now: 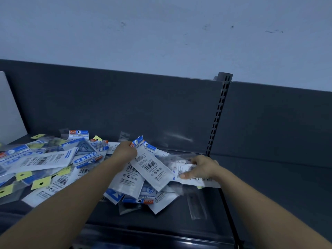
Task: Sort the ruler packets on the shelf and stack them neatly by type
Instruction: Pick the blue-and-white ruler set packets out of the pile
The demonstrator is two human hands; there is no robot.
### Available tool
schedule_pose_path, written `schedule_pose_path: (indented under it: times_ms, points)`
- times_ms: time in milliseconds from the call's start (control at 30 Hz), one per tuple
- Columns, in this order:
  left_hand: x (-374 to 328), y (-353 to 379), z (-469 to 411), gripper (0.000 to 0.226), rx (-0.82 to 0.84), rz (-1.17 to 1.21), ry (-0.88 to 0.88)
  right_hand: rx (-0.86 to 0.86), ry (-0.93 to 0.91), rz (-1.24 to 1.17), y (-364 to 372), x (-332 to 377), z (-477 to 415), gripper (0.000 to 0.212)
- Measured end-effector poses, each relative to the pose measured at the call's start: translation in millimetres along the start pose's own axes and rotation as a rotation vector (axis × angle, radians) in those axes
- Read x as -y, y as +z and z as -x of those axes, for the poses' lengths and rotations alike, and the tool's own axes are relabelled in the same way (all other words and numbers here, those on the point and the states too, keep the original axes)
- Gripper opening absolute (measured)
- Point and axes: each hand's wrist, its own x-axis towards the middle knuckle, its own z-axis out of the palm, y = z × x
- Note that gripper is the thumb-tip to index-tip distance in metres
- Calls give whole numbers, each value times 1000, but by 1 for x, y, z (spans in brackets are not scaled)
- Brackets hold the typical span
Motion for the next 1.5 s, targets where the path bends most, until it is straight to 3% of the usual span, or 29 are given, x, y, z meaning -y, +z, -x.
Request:
schedule_pose_path:
  times_ms: [267,400,567,667,800,933,1067,1133,1233,1333,1433,1500]
  points:
    - [-6,3,9,22,45,27,-2,-220,270,-370,-11,-7,-10,35]
    - [-8,6,14,19,111,85,9,-223,336,-629,-16,-5,-9,21]
    - [-17,18,23,12,194,171,58,-129,271,-1055,-16,13,-5,10]
    - [-25,27,29,9,224,234,58,-60,187,-1067,-10,22,-8,12]
    - [-33,34,35,8,270,336,48,-12,87,-902,-3,24,-9,20]
    - [-33,39,33,11,303,390,56,78,28,-911,-6,19,-3,19]
    - [-29,40,25,10,281,427,109,57,16,-1042,-7,18,-1,15]
    - [-24,34,12,19,149,303,183,45,23,-1077,-7,21,0,15]
    - [-7,12,-12,18,-70,-254,330,12,44,-1111,-3,26,-4,14]
    - [16,-7,-33,39,9,-862,257,-20,81,-1123,0,32,-8,8]
    - [32,-14,-45,53,117,-1003,171,-46,129,-1134,5,34,-16,11]
    - [35,-14,-50,38,23,-971,259,-56,164,-1115,6,34,-22,29]
